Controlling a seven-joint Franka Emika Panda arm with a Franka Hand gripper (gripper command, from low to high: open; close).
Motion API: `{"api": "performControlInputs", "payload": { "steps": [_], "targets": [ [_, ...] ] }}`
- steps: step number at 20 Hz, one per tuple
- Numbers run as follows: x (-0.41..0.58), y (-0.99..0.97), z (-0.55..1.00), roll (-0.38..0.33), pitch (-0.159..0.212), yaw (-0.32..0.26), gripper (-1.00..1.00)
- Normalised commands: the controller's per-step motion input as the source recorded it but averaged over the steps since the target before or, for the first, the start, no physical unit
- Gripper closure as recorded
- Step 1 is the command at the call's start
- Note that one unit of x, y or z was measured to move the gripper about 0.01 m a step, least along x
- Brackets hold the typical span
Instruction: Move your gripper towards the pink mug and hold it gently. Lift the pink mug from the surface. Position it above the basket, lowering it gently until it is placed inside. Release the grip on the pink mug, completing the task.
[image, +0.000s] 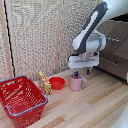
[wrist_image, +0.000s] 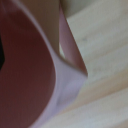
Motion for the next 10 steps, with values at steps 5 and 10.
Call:
{"api": "performControlInputs", "payload": {
  "steps": [5, 10],
  "targets": [
    [0.013, 0.0, -0.14, -0.045, -0.006, 0.125, 1.0],
    [0.0, 0.03, -0.16, -0.041, 0.02, 0.041, 1.0]
  ]
}}
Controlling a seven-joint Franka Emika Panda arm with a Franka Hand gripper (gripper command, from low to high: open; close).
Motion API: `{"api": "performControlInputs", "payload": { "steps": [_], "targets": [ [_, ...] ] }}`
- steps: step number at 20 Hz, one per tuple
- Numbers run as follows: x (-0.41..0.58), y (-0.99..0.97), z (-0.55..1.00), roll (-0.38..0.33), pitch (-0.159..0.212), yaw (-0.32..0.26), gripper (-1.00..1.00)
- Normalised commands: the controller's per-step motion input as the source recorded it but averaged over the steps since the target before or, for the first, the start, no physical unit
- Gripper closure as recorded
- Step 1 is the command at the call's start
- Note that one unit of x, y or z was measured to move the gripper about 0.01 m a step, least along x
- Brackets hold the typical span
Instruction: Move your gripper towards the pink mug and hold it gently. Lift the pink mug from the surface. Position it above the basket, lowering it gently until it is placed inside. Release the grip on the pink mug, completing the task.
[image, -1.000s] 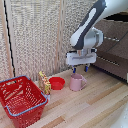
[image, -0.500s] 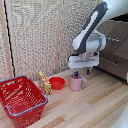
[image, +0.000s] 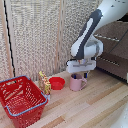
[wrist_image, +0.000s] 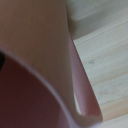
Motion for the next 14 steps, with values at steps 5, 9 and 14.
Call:
{"api": "performControlInputs", "payload": {
  "steps": [5, 9, 14],
  "targets": [
    [0.0, 0.01, -0.23, -0.039, 0.031, 0.037, 1.0],
    [0.006, 0.0, -0.07, 0.0, -0.013, 0.048, 1.0],
    [0.045, -0.11, 0.29, 0.014, -0.014, 0.022, 1.0]
  ]
}}
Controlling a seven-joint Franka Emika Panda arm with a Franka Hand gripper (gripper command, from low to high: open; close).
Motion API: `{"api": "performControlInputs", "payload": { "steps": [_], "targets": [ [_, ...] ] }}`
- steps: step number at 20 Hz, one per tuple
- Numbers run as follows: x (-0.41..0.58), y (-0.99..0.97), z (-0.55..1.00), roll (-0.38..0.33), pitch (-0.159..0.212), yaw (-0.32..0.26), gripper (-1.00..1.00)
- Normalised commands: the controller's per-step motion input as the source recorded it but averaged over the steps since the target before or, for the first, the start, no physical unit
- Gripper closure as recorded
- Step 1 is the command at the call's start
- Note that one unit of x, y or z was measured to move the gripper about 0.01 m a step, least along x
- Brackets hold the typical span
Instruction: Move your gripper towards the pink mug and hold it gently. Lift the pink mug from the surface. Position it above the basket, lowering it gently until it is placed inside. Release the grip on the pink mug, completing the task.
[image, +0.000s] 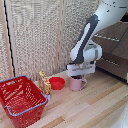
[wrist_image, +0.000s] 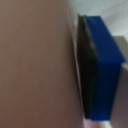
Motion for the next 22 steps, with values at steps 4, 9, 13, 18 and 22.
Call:
{"api": "performControlInputs", "payload": {
  "steps": [4, 9, 13, 18, 22],
  "targets": [
    [0.094, -0.21, 0.89, 0.013, 0.008, 0.0, 1.0],
    [0.181, -0.18, 1.0, 0.006, 0.035, 0.055, 1.0],
    [0.307, -0.08, 1.0, 0.005, 0.01, 0.107, 1.0],
    [0.329, 0.07, 1.0, -0.006, 0.021, 0.116, 1.0],
    [0.331, 0.41, 0.92, -0.028, 0.028, 0.086, 1.0]
  ]
}}
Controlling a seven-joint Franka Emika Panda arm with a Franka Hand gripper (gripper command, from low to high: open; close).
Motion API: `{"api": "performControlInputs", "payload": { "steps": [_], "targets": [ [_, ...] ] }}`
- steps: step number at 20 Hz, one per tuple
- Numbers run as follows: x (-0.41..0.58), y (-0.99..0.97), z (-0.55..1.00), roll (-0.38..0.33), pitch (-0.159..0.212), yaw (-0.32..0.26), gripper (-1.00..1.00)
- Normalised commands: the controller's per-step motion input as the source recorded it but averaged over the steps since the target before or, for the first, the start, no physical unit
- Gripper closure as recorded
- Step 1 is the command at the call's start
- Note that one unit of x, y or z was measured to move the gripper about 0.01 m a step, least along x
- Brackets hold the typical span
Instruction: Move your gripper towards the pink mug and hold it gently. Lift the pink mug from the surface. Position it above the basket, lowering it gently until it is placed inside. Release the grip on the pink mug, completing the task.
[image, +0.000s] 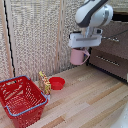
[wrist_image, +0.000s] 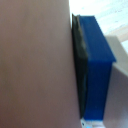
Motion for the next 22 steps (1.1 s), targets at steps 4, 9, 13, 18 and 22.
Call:
{"api": "performControlInputs", "payload": {
  "steps": [4, 9, 13, 18, 22],
  "targets": [
    [0.458, 0.73, 0.71, -0.036, 0.02, 0.008, 1.0],
    [0.404, 0.81, 0.56, -0.046, 0.023, 0.0, 1.0],
    [0.441, 0.87, 0.32, -0.012, 0.044, 0.0, 1.0],
    [0.349, 0.91, 0.19, -0.009, 0.058, 0.0, 1.0],
    [0.271, 0.95, 0.02, -0.012, 0.053, 0.004, 1.0]
  ]
}}
